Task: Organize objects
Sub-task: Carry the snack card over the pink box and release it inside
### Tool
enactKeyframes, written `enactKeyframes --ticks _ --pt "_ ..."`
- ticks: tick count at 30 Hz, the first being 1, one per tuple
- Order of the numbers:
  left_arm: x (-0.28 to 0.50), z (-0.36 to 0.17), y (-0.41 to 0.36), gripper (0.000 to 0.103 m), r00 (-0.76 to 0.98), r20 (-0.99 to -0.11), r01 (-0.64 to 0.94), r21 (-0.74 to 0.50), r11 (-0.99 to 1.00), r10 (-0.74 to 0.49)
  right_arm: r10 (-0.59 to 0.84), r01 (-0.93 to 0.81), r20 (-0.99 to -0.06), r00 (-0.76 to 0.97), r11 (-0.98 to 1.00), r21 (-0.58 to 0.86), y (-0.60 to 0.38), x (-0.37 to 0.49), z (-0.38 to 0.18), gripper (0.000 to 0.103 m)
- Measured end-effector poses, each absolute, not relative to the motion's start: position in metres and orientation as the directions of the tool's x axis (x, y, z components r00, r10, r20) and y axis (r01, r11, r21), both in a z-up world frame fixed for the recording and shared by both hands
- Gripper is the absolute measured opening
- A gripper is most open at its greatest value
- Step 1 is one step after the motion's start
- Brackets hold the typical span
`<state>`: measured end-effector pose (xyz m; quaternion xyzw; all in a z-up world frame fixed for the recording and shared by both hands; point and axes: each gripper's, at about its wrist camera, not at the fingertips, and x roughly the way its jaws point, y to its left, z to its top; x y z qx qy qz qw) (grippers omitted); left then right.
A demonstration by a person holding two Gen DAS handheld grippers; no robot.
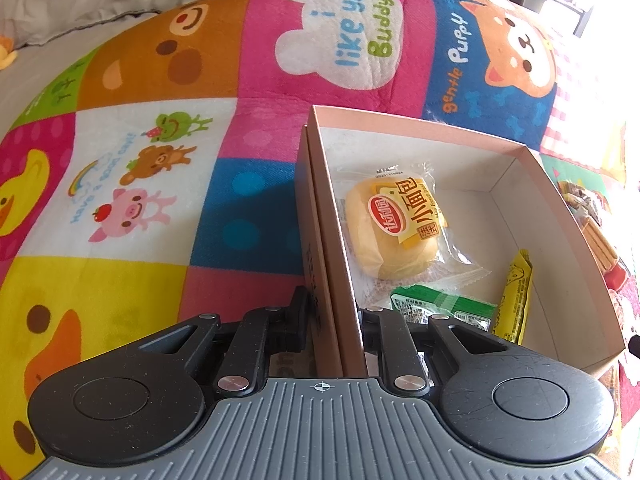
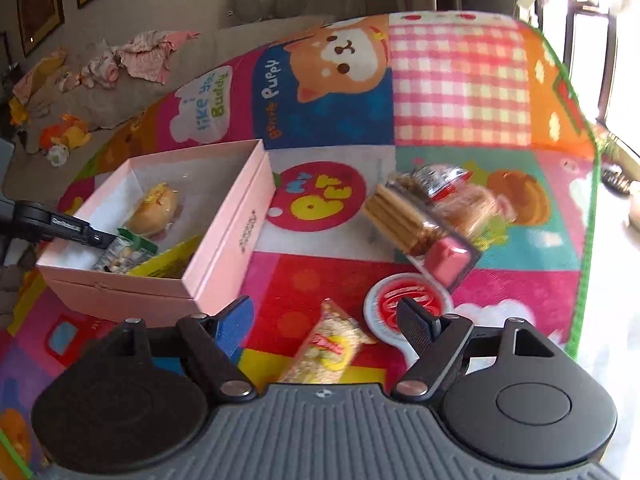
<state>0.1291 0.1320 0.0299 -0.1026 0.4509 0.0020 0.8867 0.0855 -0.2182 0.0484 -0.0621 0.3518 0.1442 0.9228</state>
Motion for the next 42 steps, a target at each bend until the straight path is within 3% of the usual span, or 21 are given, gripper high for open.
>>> enactKeyframes --ticks 5,7,10,17,24,26,34,42 --pt "0.129 0.03 0.132 0.019 0.595 -0.799 -0.097 -0.185 0.978 -0.092 0.203 -0.263 -0.727 0.656 0.964 0.032 -0.246 0.082 0.03 0.075" --pt "0.129 0.03 0.133 0.019 0.595 -0.799 -0.095 -0.185 0.978 -0.093 0.253 -0.26 -0.744 0.619 0.959 0.11 -0.253 0.076 0.023 0.066" --pt "0.129 0.03 0.133 0.019 0.595 -0.798 -0.092 -0.184 0.979 -0.094 0.324 -0.288 -0.725 0.607 0.941 0.179 -0.256 0.068 0.027 0.066" --pt "0.128 0.03 0.133 0.019 0.595 -0.798 -0.095 -0.187 0.978 -0.095 0.157 -0.192 -0.715 0.682 0.981 0.032 -0.245 0.089 0.026 0.066" --pt "0.128 0.03 0.131 0.019 0.593 -0.8 -0.092 -0.179 0.98 -0.09 0.125 -0.19 -0.72 0.683 0.982 -0.01 -0.237 0.119 0.01 0.066" --pt "0.128 0.03 0.131 0.019 0.592 -0.801 -0.09 -0.178 0.98 -0.091 0.133 -0.186 -0.727 0.673 0.982 0.008 -0.236 0.121 0.011 0.061" --pt "0.127 0.03 0.132 0.019 0.593 -0.8 -0.086 -0.178 0.98 -0.093 0.2 -0.195 -0.73 0.653 0.976 0.093 -0.247 0.072 0.038 0.061" --pt "0.128 0.03 0.132 0.019 0.595 -0.799 -0.092 -0.177 0.98 -0.088 0.331 -0.342 -0.732 0.596 0.929 0.142 -0.221 0.017 0.088 0.061"
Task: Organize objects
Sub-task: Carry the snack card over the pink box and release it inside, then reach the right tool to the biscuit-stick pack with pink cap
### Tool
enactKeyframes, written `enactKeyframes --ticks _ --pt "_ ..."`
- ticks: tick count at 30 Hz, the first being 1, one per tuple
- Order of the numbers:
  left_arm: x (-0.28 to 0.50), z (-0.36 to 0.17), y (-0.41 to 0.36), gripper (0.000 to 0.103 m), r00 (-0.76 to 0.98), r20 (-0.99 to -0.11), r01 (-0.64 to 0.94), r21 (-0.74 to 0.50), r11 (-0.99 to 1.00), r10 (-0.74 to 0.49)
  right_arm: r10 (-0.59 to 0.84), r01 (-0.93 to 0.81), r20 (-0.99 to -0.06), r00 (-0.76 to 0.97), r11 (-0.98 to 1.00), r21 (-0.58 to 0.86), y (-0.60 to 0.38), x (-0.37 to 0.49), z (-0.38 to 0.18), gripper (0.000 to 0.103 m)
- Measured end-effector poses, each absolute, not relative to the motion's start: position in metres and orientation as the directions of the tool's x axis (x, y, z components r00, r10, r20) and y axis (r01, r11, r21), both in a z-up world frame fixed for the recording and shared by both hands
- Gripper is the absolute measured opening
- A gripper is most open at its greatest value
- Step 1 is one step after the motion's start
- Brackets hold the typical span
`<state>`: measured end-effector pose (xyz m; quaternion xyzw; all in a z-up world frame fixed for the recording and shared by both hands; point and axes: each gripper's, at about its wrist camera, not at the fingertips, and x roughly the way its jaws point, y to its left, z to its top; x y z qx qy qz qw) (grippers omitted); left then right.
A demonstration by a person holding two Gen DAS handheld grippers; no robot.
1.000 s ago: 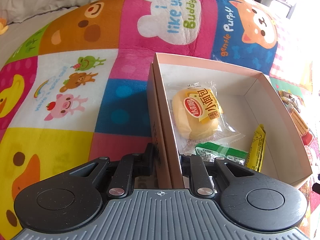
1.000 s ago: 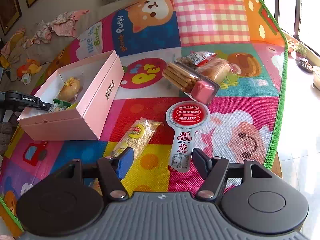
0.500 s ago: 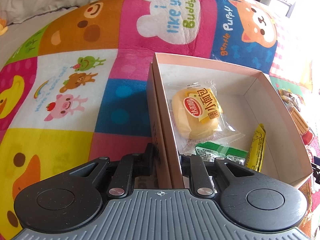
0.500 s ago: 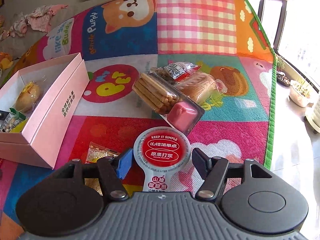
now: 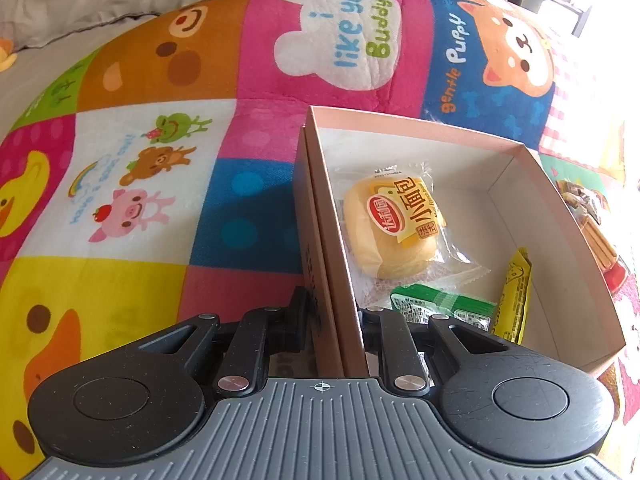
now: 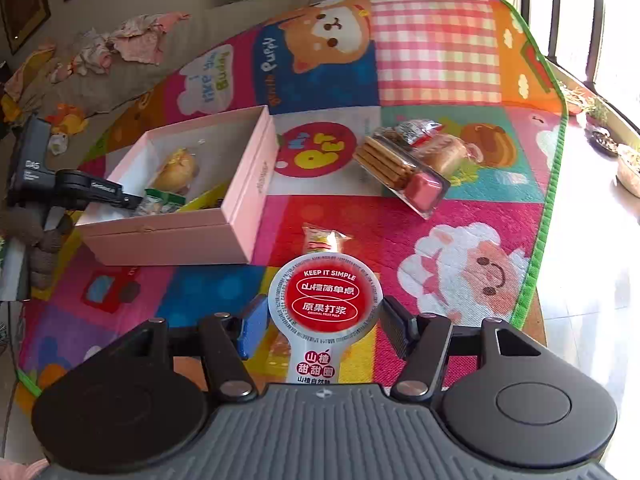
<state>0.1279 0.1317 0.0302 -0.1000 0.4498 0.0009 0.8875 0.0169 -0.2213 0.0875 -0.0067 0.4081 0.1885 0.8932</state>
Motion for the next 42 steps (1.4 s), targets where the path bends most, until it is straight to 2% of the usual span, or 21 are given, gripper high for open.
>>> enactKeyframes --ticks 5,12,13,15,16,21,27,33,37,42 --pt "0.128 0.031 0.131 0.019 0.597 -0.797 -0.092 -0.181 0.979 -0.091 0.457 -0.466 -0.67 0.585 0.866 0.183 -0.176 0.029 0.134 0.061" --pt "0.128 0.03 0.135 0.02 0.6 -0.793 -0.086 -0.194 0.977 -0.105 0.542 -0.515 -0.594 0.594 0.824 0.236 -0.105 0.1 0.168 0.061" --pt "0.128 0.03 0.135 0.02 0.6 -0.793 -0.087 -0.195 0.977 -0.105 0.536 -0.51 -0.582 0.612 0.83 0.228 -0.095 0.113 0.169 0.062" --pt "0.128 0.029 0.136 0.02 0.601 -0.792 -0.087 -0.201 0.976 -0.109 0.487 -0.462 -0.574 0.659 0.864 0.202 -0.084 0.132 0.168 0.074" --pt "0.127 0.029 0.136 0.02 0.602 -0.79 -0.087 -0.203 0.975 -0.111 0.467 -0.446 -0.574 0.673 0.875 0.19 -0.082 0.139 0.166 0.075" --pt "0.127 0.029 0.137 0.021 0.606 -0.787 -0.084 -0.208 0.974 -0.116 0.402 -0.386 -0.589 0.701 0.908 0.161 -0.111 0.145 0.147 0.078" --pt "0.125 0.028 0.138 0.021 0.615 -0.779 -0.092 -0.222 0.971 -0.12 0.247 -0.245 -0.669 0.701 0.964 0.1 -0.183 0.127 0.098 0.081" --pt "0.125 0.028 0.137 0.021 0.614 -0.782 -0.095 -0.212 0.973 -0.111 0.24 -0.272 -0.737 0.632 0.959 0.079 -0.215 0.068 0.05 0.082" --pt "0.127 0.029 0.134 0.02 0.604 -0.791 -0.096 -0.192 0.977 -0.096 0.219 -0.263 -0.725 0.653 0.963 0.054 -0.218 0.048 0.039 0.081" --pt "0.128 0.03 0.131 0.019 0.594 -0.8 -0.099 -0.169 0.981 -0.078 0.147 -0.212 -0.664 0.733 0.977 -0.018 -0.23 0.082 0.051 0.081"
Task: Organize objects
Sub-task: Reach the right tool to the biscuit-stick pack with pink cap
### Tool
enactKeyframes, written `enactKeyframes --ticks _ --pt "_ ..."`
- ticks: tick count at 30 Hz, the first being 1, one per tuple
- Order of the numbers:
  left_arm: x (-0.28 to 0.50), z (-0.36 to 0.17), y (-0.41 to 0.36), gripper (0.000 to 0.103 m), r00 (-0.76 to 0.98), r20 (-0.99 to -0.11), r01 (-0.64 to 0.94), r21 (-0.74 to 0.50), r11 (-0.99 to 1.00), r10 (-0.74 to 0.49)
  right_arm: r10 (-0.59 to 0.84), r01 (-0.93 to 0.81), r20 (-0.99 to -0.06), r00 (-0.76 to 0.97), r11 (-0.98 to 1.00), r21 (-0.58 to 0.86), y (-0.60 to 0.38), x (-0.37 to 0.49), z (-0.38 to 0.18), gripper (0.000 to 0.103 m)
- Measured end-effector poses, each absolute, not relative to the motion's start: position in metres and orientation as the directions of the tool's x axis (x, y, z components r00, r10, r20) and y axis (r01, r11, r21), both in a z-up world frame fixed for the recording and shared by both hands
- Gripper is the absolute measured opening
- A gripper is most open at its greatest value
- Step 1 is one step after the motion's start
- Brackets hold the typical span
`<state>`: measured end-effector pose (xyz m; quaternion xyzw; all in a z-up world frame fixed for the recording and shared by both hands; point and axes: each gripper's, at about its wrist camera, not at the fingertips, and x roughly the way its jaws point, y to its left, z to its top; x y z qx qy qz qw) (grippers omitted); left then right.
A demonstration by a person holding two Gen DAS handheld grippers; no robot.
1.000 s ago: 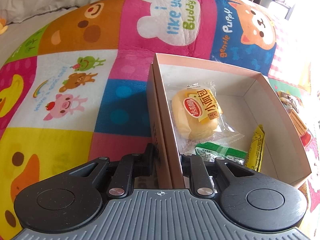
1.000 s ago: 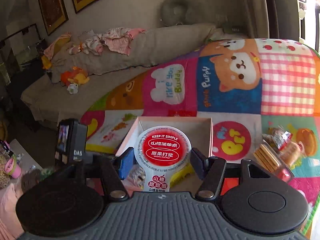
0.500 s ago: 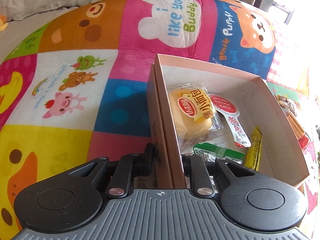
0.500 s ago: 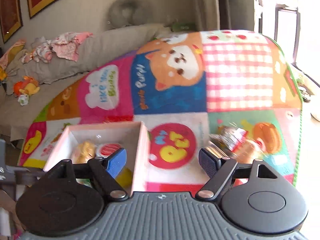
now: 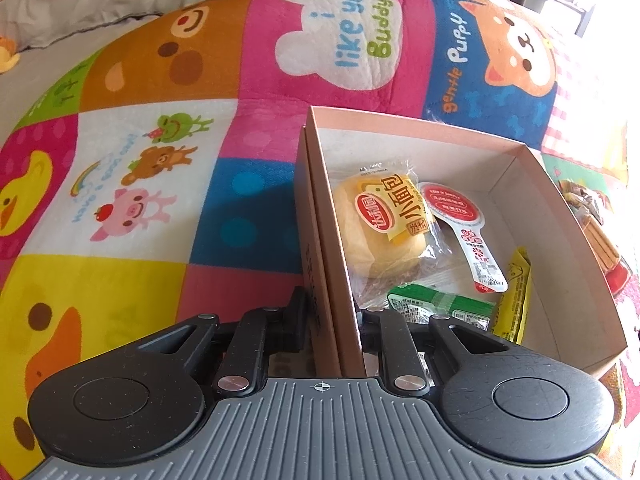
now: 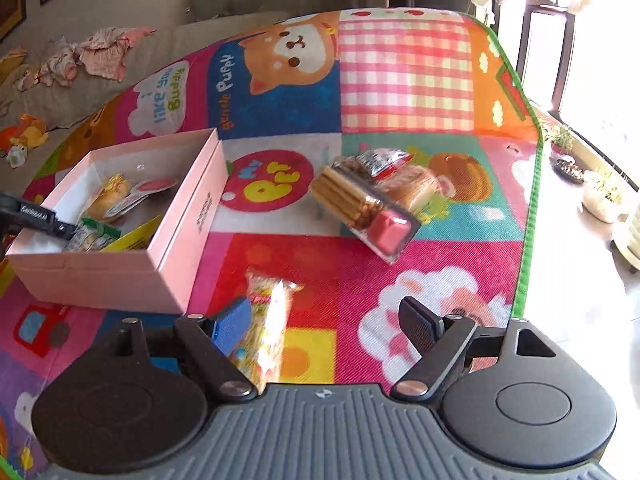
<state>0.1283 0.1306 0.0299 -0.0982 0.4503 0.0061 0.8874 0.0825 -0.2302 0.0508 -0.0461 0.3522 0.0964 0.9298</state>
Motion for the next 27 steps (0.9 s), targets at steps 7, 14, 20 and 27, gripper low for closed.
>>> enactKeyframes --ticks 7,14,20,27 --pt "0.131 0.031 0.128 0.019 0.581 -0.811 -0.105 -0.151 0.983 -0.062 -0.025 -0.233 -0.598 0.801 0.907 -0.351 -0.204 0.157 0.019 0.084" --pt "0.131 0.031 0.13 0.019 0.579 -0.812 -0.114 -0.16 0.98 -0.065 -0.009 -0.207 -0.661 0.75 0.947 -0.247 -0.217 0.165 0.01 0.054" --pt "0.129 0.031 0.132 0.018 0.586 -0.807 -0.119 -0.177 0.977 -0.075 0.099 -0.203 -0.732 0.674 0.978 -0.055 -0.255 0.131 0.022 0.041" --pt "0.126 0.031 0.132 0.019 0.59 -0.803 -0.117 -0.184 0.976 -0.08 0.208 -0.117 -0.794 0.571 0.978 0.173 -0.291 0.065 0.024 0.041"
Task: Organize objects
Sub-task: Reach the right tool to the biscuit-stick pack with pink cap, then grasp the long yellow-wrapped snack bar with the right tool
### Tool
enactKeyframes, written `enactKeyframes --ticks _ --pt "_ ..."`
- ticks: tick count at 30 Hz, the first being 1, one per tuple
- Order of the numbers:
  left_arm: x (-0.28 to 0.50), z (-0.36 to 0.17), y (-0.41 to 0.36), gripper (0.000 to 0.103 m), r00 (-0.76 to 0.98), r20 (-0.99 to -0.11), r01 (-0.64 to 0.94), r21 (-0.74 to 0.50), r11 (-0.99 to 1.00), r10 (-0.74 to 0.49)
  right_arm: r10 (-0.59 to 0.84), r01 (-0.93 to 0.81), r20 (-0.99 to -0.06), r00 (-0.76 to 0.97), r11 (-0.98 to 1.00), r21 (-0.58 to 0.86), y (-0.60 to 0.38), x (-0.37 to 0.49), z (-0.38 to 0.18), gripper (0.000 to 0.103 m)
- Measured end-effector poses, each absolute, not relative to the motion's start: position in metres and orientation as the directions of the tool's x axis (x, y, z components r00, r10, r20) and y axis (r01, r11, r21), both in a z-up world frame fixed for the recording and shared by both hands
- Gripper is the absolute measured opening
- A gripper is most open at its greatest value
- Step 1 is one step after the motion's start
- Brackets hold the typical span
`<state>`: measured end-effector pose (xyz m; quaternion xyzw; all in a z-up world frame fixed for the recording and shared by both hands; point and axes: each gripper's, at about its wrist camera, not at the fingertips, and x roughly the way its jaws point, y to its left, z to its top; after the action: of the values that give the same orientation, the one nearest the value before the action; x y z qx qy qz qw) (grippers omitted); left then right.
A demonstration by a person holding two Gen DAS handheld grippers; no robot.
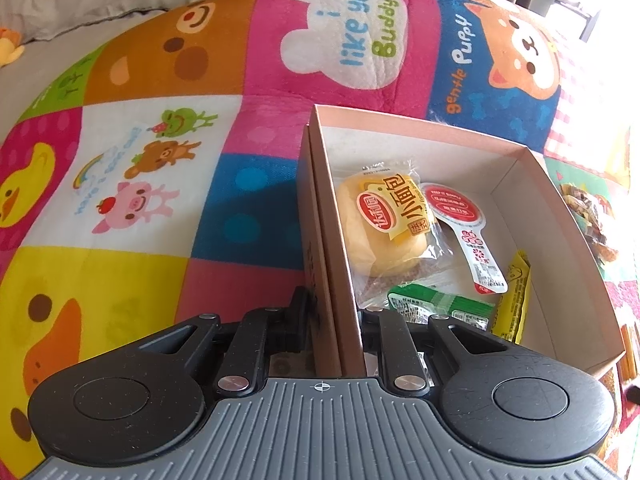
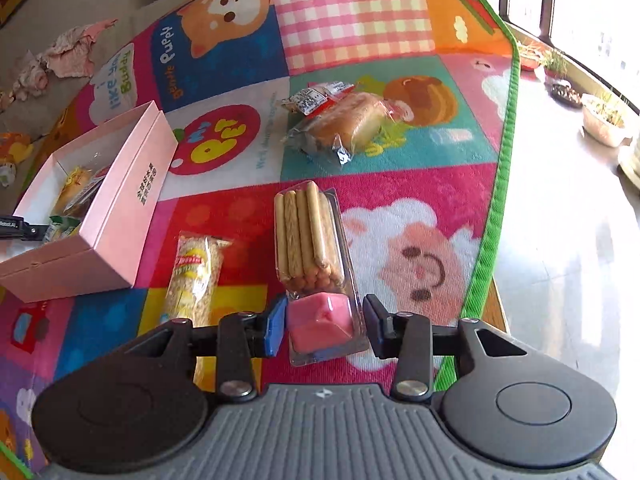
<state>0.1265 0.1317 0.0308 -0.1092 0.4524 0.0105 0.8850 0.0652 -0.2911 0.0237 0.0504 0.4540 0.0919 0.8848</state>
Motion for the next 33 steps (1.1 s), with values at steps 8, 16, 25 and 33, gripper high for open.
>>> enactKeyframes --ticks 8,16,25,33 --pt "0.127 0.031 0.133 0.019 0.594 -0.8 -0.116 -0.19 0.975 -0.085 0.158 -0.146 -0.734 0.661 0.986 0.081 -0.279 0.018 0.044 0.054" --pt "0.125 0.03 0.132 0.02 0.594 -0.799 -0.106 -0.191 0.976 -0.092 0.138 -0.152 -0.652 0.746 0.988 0.035 -0.266 0.139 0.087 0.091" --pt "0.126 0.03 0.133 0.02 0.589 -0.803 -0.107 -0.194 0.975 -0.095 0.069 0.008 -0.791 0.607 0.996 0.093 -0.261 0.329 0.039 0.076" --pt "0.125 0.03 0.133 0.02 0.596 -0.798 -0.105 -0.194 0.975 -0.095 0.201 -0.126 -0.813 0.546 0.979 0.158 -0.265 0.262 0.035 0.048"
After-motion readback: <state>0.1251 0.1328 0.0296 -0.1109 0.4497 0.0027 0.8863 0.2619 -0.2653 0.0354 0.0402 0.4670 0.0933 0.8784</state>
